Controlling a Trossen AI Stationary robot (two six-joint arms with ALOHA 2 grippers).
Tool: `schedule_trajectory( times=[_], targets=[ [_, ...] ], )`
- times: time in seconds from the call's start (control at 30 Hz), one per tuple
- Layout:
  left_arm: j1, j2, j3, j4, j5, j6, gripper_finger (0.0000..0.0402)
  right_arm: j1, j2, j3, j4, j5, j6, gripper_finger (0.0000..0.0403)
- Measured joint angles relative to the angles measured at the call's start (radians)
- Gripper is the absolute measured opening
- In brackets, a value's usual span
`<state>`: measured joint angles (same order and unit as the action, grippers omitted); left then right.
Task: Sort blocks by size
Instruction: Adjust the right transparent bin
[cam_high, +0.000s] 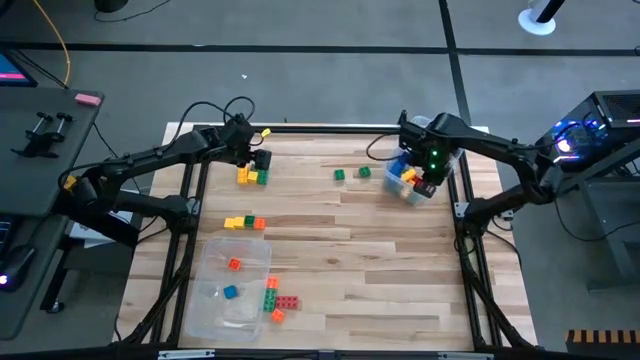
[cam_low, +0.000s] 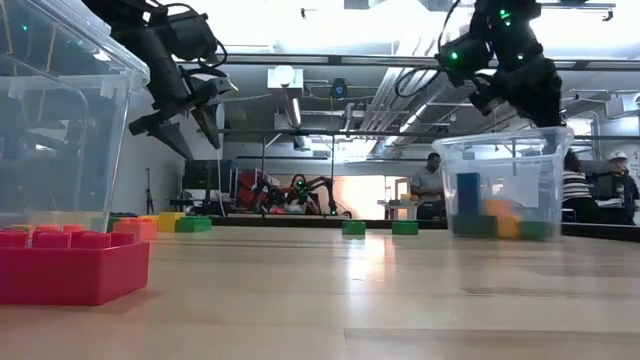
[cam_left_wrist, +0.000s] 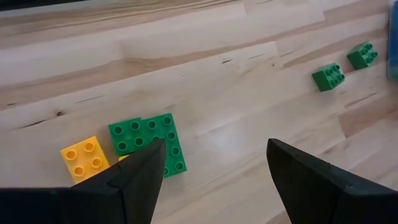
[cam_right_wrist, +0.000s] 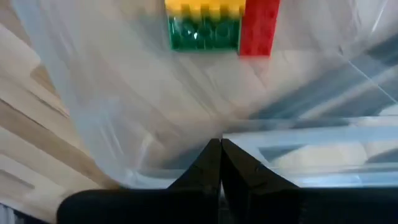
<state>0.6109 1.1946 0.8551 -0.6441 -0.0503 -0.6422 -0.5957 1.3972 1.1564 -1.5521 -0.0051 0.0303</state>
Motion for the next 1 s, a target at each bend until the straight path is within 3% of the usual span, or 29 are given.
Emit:
schedule_trajectory(
  times=[0.1, 0.3, 0.43, 0.53, 0.73, 1.0],
  targets=[
    [0.000, 0.000, 0.000, 0.011, 0.017, 0.000, 0.0266, 0.000, -0.036, 0.030, 0.156, -0.034, 0.022, 0.0000],
    [0.000, 0.000, 0.000, 0.019, 0.048, -0.008, 0.0266, -0.014, -0.043, 0.207, 0.329, 0.000, 0.060, 0.0000],
    [0.000, 0.000, 0.000, 0.022, 0.050, -0.019, 0.0266, -0.013, -0.011, 0.237, 0.530, -0.054, 0.075, 0.0000],
    [0.000, 0.000, 0.000, 0.022, 0.070, -0.027, 0.0266, -0.013, 0.087, 0.235, 0.524, -0.086, 0.074, 0.0000],
    [-0.005, 0.000, 0.000, 0.022, 0.073, -0.027, 0.0266, 0.013, 0.243, 0.238, 0.575, -0.054, 0.033, 0.0000],
    [-0.005, 0.000, 0.000, 0.022, 0.074, -0.034, 0.0266, 0.058, 0.263, 0.242, 0.374, 0.024, -0.035, 0.0000]
  ],
)
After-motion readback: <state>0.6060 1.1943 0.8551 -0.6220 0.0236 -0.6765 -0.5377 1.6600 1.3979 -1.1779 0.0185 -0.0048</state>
